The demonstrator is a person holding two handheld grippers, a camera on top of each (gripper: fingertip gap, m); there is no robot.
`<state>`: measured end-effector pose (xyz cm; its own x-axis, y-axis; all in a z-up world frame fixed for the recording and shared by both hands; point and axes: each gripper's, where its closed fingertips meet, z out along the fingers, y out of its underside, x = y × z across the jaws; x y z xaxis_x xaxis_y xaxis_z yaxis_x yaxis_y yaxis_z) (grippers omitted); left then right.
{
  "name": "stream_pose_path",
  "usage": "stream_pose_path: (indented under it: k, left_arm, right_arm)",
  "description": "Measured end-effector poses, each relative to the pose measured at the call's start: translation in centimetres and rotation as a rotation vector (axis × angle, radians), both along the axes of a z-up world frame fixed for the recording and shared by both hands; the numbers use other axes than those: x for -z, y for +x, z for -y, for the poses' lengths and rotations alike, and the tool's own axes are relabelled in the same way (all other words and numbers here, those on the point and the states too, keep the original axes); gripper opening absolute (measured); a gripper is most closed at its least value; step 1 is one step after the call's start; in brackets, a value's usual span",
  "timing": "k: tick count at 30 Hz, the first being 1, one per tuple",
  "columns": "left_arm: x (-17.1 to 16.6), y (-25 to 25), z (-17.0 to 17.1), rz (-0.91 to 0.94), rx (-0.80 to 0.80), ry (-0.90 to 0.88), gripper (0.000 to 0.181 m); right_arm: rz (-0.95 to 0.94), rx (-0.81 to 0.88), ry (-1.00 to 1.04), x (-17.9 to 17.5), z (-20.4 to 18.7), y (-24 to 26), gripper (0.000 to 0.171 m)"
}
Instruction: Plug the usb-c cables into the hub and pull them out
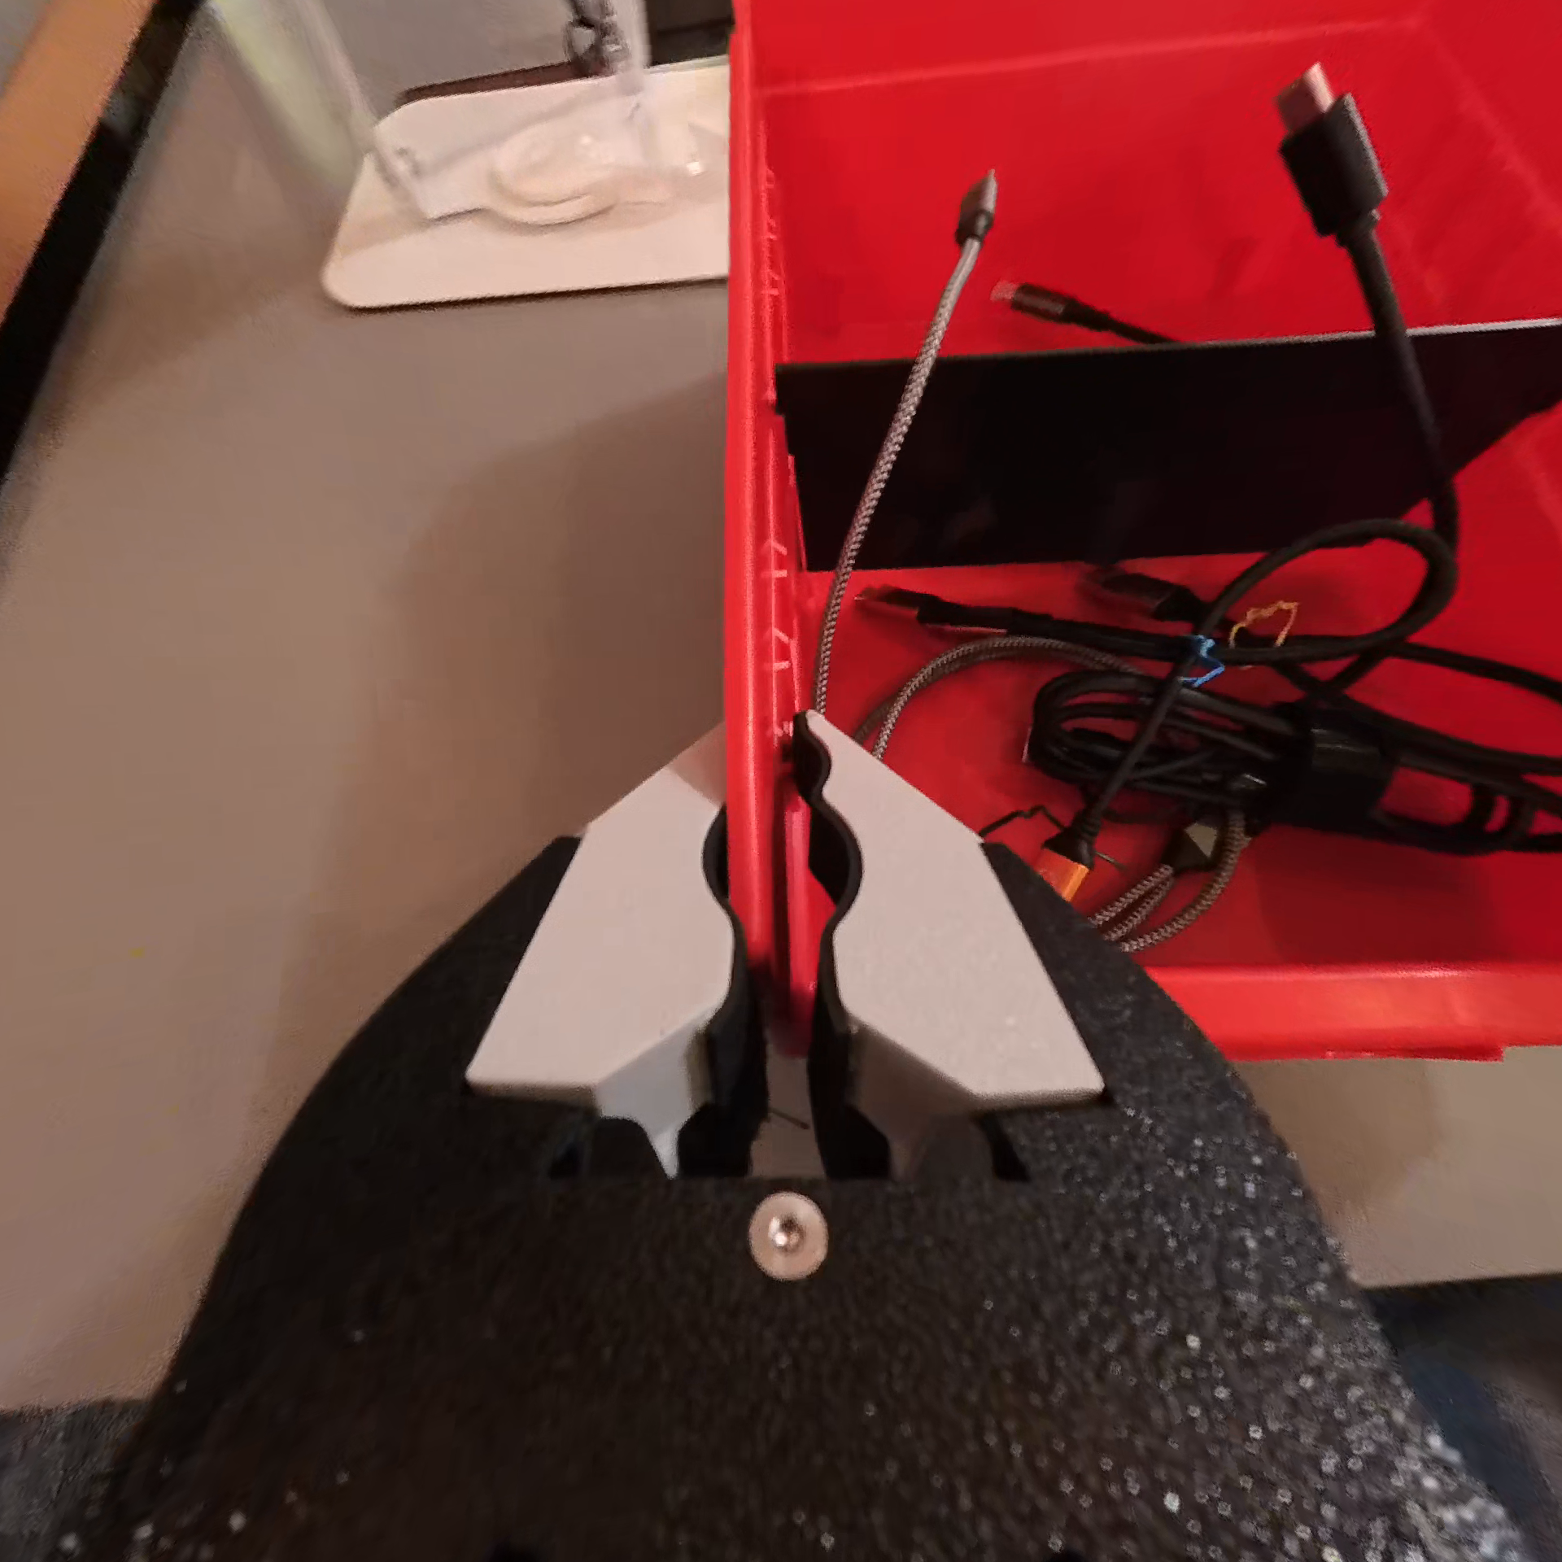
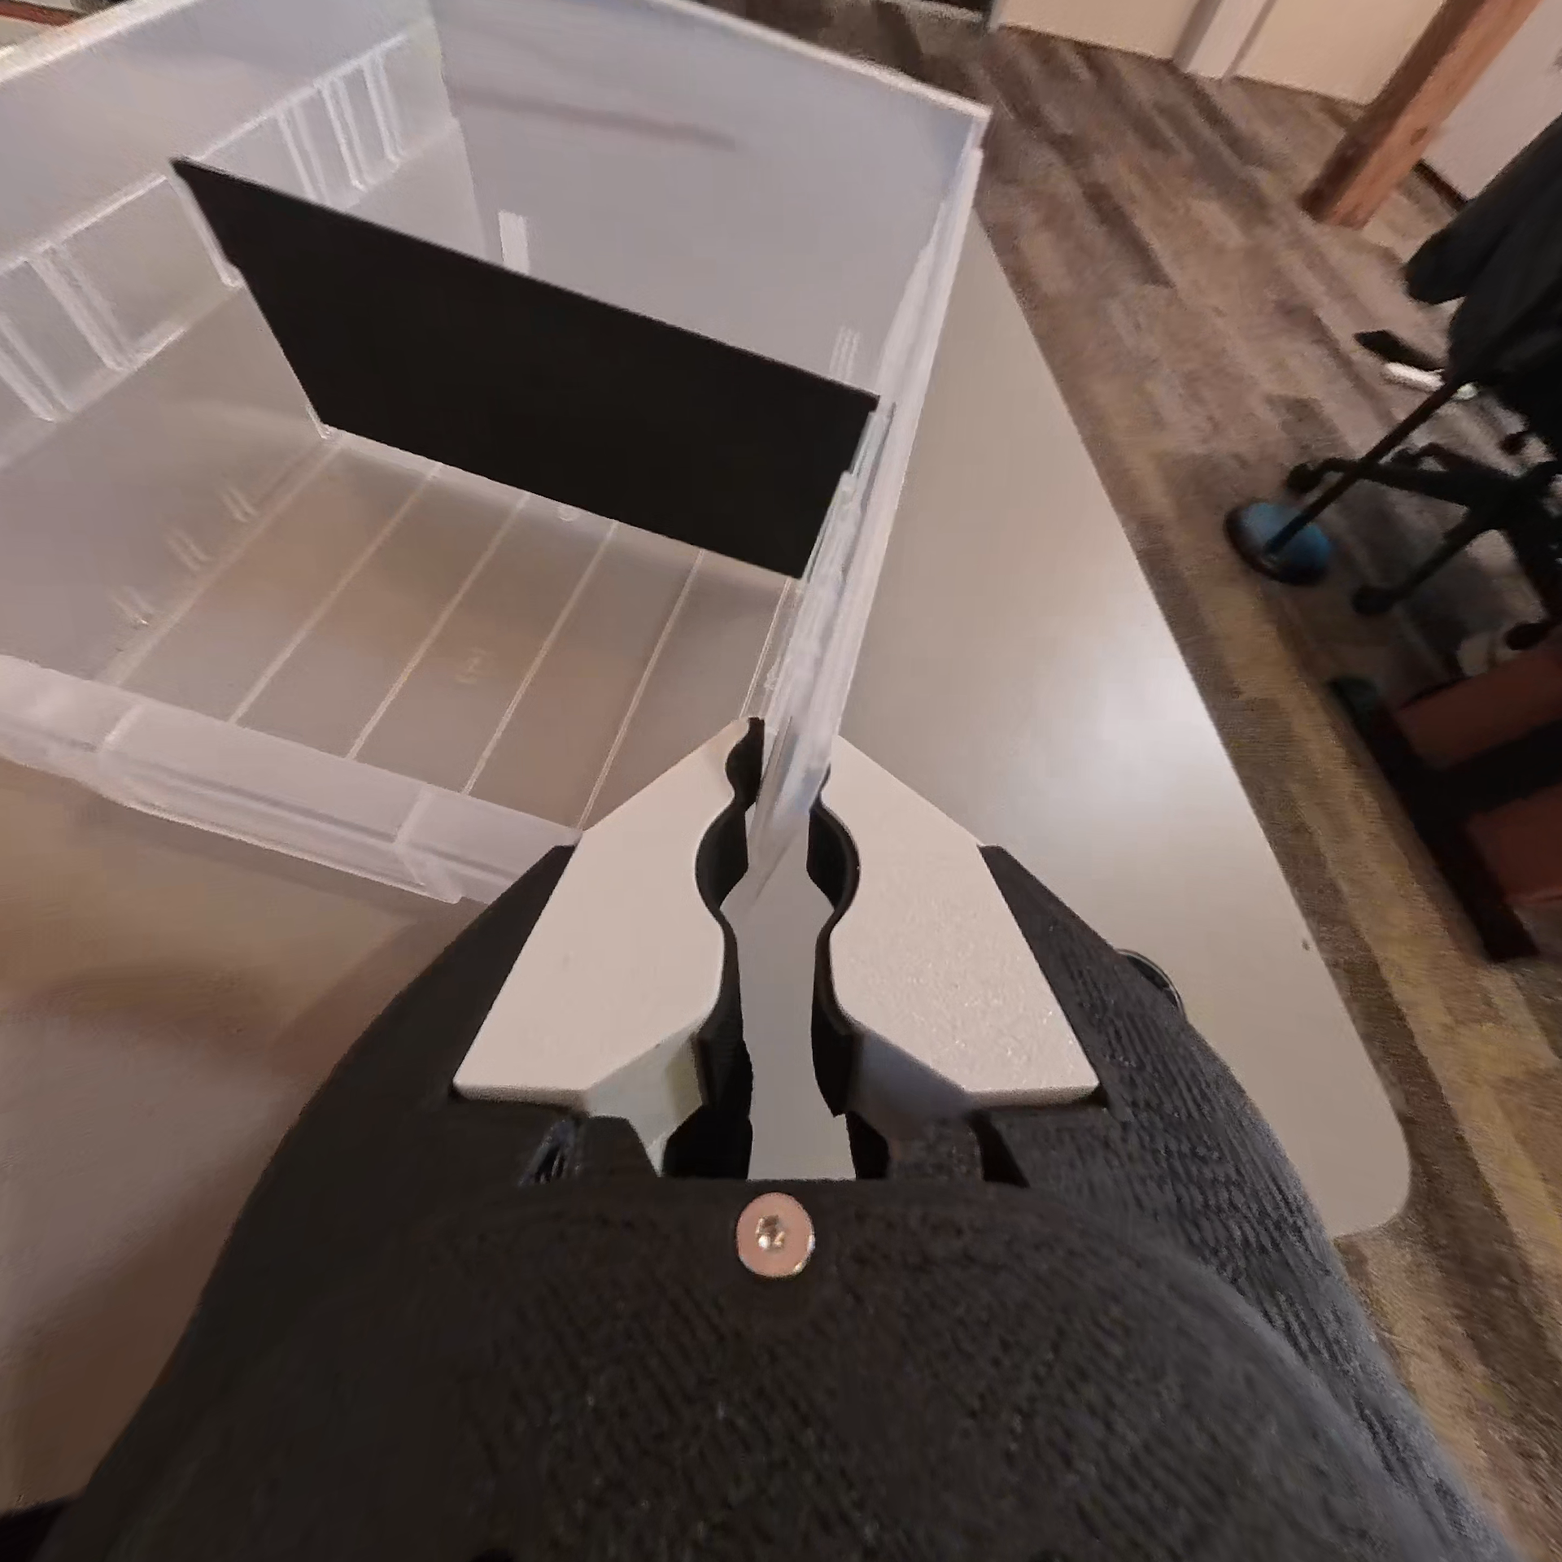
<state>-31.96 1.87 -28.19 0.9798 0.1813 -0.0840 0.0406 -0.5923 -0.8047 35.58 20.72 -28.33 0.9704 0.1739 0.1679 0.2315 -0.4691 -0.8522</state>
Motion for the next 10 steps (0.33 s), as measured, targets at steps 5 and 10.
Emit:
stream_pose_path:
  k: [5, 10]
  left_arm:
    - [0.1, -4.6, 1.5, 0.001, -0.019, -0.003, 0.004]
    - [0.1, -7.2, 1.0, 0.083, -0.018, 0.024, 0.003]
  right_arm:
    - [0.081, -0.086, -0.036, 0.1, 1.3, 1.7, 0.007]
    - [0.113, -0.122, -0.045, 0.2, 1.4, 2.3, 0.008]
